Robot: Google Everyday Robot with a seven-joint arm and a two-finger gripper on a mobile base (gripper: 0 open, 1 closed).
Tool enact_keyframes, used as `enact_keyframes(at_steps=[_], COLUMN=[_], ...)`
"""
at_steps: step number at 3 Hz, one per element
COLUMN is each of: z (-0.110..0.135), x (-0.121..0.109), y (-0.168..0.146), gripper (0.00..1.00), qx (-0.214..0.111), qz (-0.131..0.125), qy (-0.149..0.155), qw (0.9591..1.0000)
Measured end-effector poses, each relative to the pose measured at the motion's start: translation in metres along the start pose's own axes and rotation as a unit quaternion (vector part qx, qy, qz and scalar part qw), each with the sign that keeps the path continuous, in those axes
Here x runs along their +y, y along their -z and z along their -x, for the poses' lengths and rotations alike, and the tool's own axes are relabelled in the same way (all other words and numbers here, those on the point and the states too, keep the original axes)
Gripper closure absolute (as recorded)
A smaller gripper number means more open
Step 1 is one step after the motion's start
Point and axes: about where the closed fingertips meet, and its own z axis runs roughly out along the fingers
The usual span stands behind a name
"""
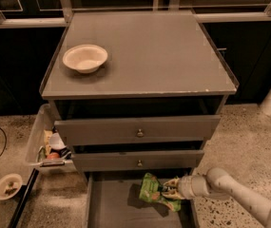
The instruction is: Pick green rice chip bag from bottom drawer and place on counter
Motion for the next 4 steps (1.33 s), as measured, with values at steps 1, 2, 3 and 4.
enact_keyframes(at_steps=[1, 2, 3, 4], z=[0.027, 0.069, 0.069, 0.083], x=[0.008, 0.025, 0.026, 0.029], y=[0.051, 0.096, 0.094, 0.103], gripper=[1.00, 1.00, 1.00, 1.00], qx=[-0.009, -0.019, -0.019, -0.013], qz=[0.008, 0.036, 0.037, 0.037], qy=[0.026, 0.078, 0.078, 0.091], qw=[0.9996, 0.9961, 0.9961, 0.9951])
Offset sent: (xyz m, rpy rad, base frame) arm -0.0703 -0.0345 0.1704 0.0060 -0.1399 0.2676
